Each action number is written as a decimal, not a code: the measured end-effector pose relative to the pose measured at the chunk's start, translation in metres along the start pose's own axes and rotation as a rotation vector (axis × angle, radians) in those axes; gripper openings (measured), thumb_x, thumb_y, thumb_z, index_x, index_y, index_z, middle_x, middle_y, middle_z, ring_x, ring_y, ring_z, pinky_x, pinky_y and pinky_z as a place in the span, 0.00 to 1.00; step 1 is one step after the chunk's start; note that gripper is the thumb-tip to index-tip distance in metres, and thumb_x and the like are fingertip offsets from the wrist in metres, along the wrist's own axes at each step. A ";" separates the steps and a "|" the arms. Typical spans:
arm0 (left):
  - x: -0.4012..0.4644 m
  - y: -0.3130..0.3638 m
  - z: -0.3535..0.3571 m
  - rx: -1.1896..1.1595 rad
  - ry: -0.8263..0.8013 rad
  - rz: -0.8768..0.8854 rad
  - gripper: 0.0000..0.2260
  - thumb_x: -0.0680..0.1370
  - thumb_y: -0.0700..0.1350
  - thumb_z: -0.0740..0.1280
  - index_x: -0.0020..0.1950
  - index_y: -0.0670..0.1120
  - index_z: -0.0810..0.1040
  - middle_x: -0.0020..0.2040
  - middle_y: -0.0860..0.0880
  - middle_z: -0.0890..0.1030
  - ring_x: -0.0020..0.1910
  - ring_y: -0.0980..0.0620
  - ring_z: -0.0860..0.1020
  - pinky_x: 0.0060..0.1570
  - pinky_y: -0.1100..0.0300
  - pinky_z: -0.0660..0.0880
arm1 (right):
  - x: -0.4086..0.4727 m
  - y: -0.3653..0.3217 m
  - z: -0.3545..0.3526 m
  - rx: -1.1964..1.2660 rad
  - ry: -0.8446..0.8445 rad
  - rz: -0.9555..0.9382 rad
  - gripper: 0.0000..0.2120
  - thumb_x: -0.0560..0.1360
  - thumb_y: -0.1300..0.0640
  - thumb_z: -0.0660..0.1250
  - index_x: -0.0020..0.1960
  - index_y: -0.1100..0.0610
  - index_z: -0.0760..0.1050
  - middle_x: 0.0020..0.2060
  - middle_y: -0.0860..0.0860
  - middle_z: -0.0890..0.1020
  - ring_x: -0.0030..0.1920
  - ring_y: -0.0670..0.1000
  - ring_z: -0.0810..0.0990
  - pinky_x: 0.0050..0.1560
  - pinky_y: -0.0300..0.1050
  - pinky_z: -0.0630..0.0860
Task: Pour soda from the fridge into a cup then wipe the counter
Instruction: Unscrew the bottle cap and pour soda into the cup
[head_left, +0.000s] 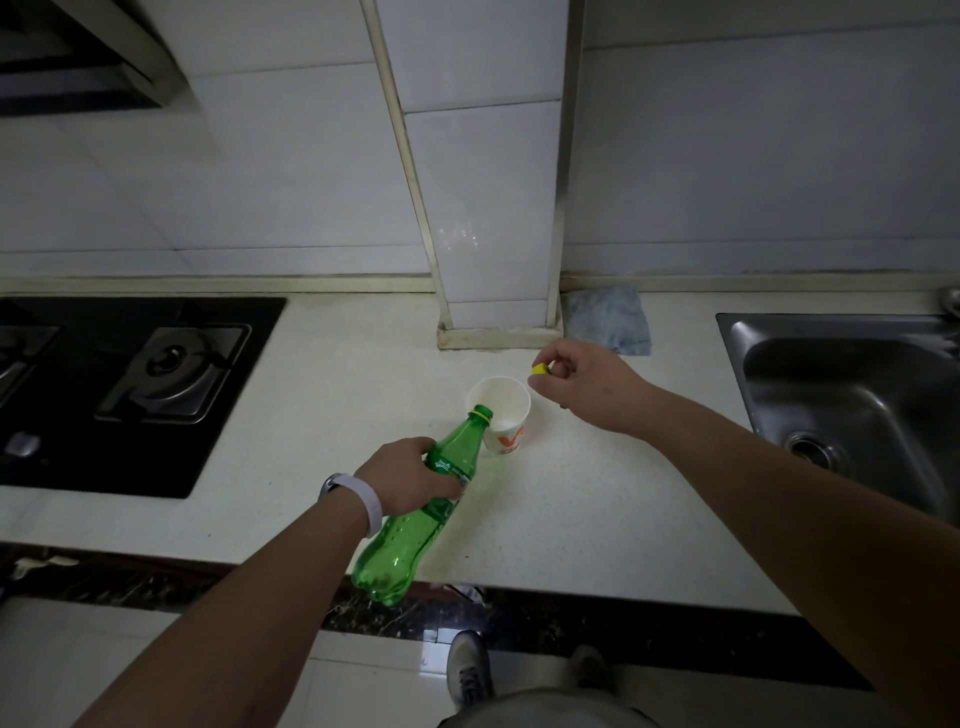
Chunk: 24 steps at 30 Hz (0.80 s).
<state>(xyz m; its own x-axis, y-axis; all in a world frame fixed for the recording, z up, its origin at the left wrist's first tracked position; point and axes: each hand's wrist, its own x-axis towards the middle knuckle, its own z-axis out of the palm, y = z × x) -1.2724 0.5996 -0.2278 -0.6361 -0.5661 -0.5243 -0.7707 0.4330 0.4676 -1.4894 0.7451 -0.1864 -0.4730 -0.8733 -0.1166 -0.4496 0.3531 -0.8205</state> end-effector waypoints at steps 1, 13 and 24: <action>0.000 0.000 0.000 -0.001 -0.001 -0.001 0.25 0.69 0.53 0.75 0.64 0.49 0.76 0.49 0.50 0.81 0.43 0.53 0.80 0.43 0.59 0.79 | 0.000 0.000 0.000 0.003 0.002 -0.002 0.04 0.75 0.49 0.68 0.47 0.47 0.75 0.35 0.50 0.75 0.35 0.47 0.73 0.38 0.47 0.74; -0.002 0.001 -0.002 0.020 -0.011 -0.012 0.27 0.69 0.54 0.75 0.65 0.49 0.76 0.52 0.49 0.80 0.45 0.52 0.80 0.46 0.57 0.80 | 0.004 0.002 0.001 0.016 0.001 -0.008 0.05 0.75 0.48 0.68 0.47 0.47 0.75 0.35 0.51 0.75 0.35 0.48 0.73 0.38 0.47 0.74; 0.001 0.006 -0.005 0.000 -0.017 -0.022 0.24 0.68 0.55 0.76 0.61 0.51 0.77 0.49 0.50 0.81 0.43 0.53 0.80 0.44 0.57 0.81 | 0.004 0.004 0.000 -0.019 0.015 -0.003 0.05 0.76 0.47 0.68 0.49 0.46 0.74 0.37 0.50 0.76 0.34 0.46 0.73 0.36 0.44 0.74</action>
<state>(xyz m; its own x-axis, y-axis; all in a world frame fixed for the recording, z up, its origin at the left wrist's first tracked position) -1.2772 0.5986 -0.2221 -0.6196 -0.5632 -0.5467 -0.7845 0.4205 0.4559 -1.4936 0.7432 -0.1902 -0.4828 -0.8693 -0.1059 -0.4655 0.3571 -0.8098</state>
